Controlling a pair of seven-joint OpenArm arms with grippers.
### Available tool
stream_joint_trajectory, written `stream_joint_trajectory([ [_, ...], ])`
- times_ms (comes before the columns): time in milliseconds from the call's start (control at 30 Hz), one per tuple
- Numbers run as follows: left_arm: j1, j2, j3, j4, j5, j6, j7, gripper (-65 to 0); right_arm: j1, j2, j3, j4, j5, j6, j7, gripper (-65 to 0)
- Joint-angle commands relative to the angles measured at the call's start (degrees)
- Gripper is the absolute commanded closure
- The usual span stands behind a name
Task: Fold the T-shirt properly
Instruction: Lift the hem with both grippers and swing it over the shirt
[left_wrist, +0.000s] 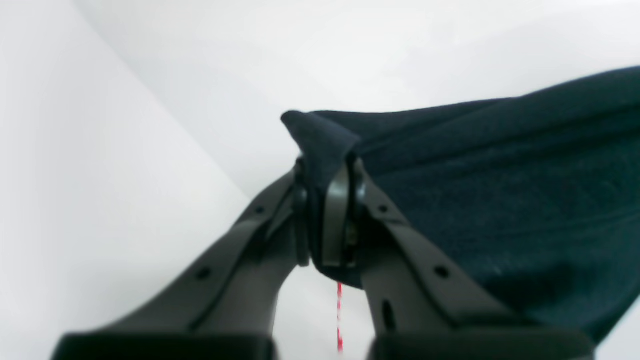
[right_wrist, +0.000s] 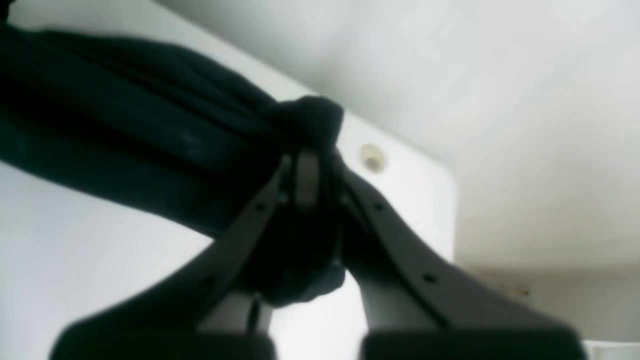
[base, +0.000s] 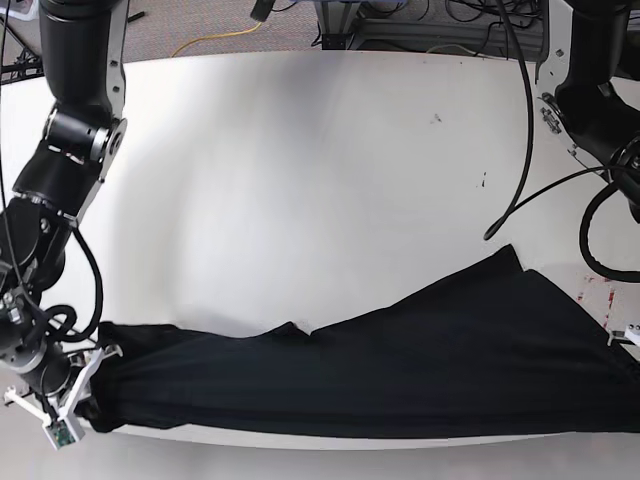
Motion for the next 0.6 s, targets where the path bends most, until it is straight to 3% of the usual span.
stream_joint_trajectory([
  [0, 1.3, 0.3, -0.4, 1.0, 1.2, -0.9, -1.1, 0.0, -2.7, 1.0, 2.4, 4.0, -1.1, -0.5, 0.9, 0.0],
  [200, 10.6, 0.9, -0.9, 3.2, 1.2, -1.4, -1.1, 0.0, -13.7, -2.1, 6.5, 7.2, -1.1, -0.1, 1.0, 0.0],
  [300, 15.7, 3.0, -1.4, 3.9, 1.2, -1.4, -1.1, 0.0, -18.2, -3.4, 8.0, 9.3, -1.1, -0.1, 0.9, 0.0],
  [567, 30.2, 5.8, -7.4, 4.7, 1.1, -1.4, -1.1, 0.0, -31.2, -6.5, 9.8, 14.0, -1.1, -0.1, 0.7, 0.0],
])
